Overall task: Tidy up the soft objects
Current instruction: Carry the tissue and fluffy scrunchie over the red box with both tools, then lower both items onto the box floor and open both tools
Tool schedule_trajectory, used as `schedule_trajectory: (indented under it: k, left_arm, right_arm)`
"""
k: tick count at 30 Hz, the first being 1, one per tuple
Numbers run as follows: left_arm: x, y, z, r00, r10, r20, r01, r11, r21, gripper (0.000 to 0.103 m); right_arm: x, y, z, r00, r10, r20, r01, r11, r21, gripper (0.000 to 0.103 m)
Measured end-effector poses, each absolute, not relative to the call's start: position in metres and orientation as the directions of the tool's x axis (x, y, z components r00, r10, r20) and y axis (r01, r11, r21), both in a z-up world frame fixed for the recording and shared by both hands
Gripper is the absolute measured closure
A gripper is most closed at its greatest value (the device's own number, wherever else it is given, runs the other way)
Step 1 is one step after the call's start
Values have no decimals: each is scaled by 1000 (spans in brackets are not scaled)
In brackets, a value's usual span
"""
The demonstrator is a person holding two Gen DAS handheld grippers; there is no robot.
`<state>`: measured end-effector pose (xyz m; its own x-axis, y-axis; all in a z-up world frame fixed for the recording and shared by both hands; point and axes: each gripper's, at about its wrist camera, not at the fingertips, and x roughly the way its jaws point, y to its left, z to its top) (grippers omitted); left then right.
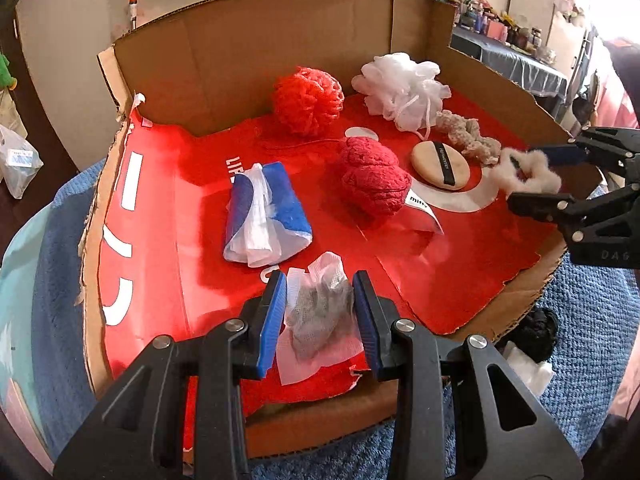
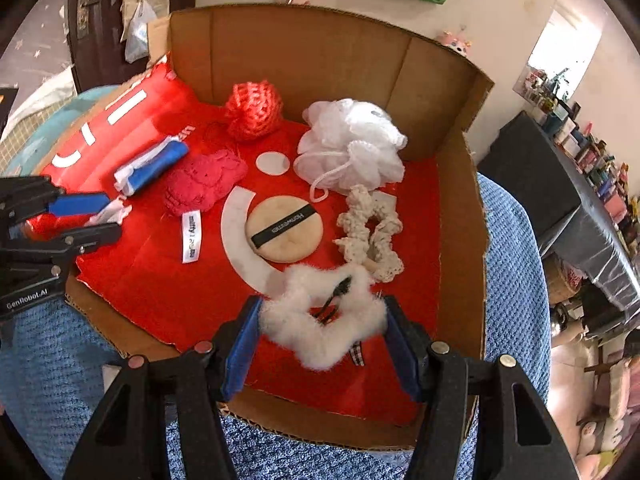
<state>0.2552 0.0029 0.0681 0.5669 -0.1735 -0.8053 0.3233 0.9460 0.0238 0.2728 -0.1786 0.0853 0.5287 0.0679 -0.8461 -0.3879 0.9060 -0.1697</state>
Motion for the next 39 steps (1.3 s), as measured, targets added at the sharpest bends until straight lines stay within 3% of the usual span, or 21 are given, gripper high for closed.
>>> schedule_trajectory:
  k: [6, 39]
  left_arm:
    - [258, 3, 68, 563, -173, -809, 327, 945, 25, 70]
    - [261, -2, 65, 550, -171, -817, 340, 940, 32, 67]
  right_arm:
    - [279, -174, 74, 506, 8, -863, -397, 890, -225, 41]
    - [293, -165, 69, 411, -45, -910, -469, 846, -254, 41]
